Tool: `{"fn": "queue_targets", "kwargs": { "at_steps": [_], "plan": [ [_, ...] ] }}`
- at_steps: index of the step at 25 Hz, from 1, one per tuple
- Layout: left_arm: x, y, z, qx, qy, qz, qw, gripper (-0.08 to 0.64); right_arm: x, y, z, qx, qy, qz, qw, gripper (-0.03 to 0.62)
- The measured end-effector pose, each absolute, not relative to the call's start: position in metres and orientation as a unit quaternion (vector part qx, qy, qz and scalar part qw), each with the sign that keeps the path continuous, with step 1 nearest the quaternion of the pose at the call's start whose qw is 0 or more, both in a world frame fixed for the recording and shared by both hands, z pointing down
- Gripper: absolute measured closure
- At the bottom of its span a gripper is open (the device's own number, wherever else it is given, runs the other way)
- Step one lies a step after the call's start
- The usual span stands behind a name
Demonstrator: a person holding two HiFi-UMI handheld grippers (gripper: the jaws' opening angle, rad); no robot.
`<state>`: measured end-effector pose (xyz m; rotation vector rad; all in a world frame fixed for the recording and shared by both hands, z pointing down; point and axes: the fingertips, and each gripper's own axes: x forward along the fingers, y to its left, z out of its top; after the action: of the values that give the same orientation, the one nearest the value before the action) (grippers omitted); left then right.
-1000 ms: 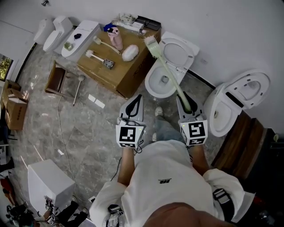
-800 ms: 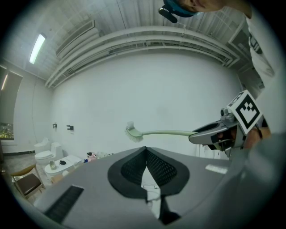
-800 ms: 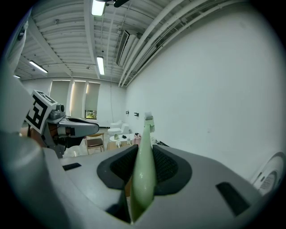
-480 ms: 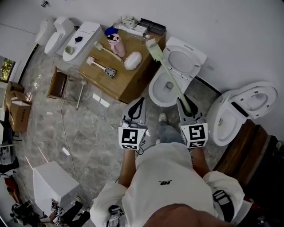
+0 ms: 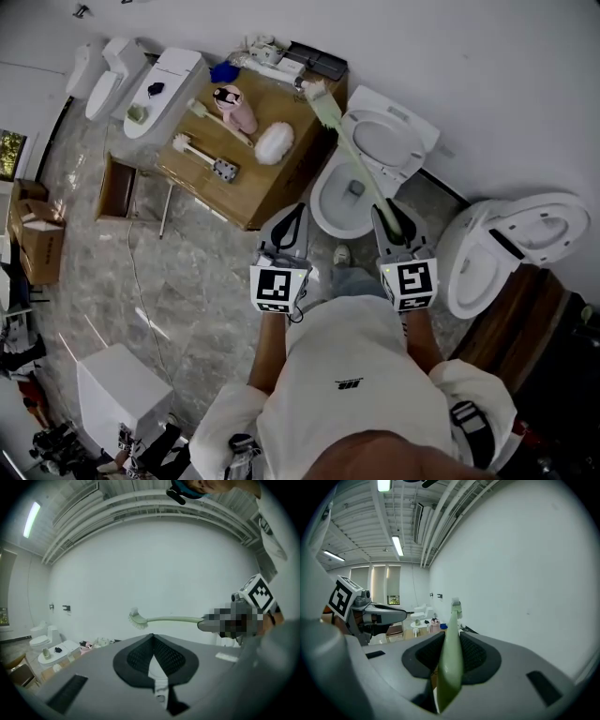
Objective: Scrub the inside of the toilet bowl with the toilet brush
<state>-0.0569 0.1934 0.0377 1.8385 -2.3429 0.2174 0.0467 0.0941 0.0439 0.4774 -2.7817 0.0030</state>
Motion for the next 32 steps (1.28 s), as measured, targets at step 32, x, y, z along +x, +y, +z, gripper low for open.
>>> {"fn": "queue_targets", "kwargs": {
  "at_steps": [32],
  "plan": [
    [-0.104,0.043,0.197,0.753,-0.617,0.137,0.182,0.551,0.042,0.025,0.212,0.286,-0.9,0.157,0.29,0.5]
  ]
}}
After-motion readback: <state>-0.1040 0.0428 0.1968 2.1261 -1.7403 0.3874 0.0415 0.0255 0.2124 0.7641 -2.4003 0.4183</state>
